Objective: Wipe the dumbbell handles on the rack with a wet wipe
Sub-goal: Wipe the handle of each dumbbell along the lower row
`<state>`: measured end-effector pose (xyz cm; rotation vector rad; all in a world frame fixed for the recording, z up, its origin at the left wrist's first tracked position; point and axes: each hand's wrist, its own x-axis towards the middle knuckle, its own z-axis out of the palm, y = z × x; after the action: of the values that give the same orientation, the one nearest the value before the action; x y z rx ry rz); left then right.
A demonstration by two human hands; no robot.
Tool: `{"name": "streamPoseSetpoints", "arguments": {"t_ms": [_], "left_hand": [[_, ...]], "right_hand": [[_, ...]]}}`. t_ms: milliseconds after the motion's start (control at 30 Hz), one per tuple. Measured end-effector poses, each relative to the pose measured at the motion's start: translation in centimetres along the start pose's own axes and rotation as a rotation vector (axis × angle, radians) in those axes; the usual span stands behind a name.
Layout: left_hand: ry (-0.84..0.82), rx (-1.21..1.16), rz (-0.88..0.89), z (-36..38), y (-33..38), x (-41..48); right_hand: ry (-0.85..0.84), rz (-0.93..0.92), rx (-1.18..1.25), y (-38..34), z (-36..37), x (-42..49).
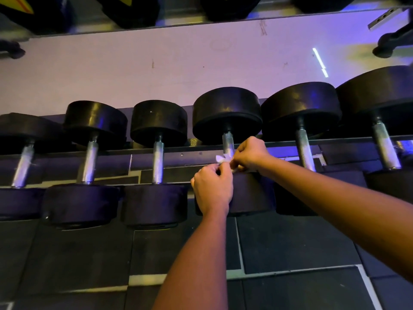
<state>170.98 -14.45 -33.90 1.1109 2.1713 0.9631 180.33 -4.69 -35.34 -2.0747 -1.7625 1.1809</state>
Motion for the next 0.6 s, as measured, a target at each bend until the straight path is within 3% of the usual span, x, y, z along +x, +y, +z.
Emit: {"name": "streamPoseSetpoints", "arguments": {"t_ms": [100,167,333,467,600], "left_hand": [[-0.023,0.001,-0.001,0.1,-0.1,0.1],[-0.033,-0.002,-0.001,0.0,-0.1,0.0],[-0.040,0.023,-0.005,0.0,0.0,0.1],[-0.039,0.040,-0.016,0.1,0.0,0.3],[-0.029,0.049,-0.024,0.2,0.0,0.4]], "right_hand": [[0.190,-0.061,0.129,0.1,-0.3,1.3],[0.231,-0.049,0.266,0.0,-0.4,2.2],[0.095,0.011,0.410,1.1,-0.5,2.0],[-0.176,0.017,0.183,2.7,-1.0,0.1],[-0.136,-0.009,0.121,2.2,-0.9,-0.5]]}}
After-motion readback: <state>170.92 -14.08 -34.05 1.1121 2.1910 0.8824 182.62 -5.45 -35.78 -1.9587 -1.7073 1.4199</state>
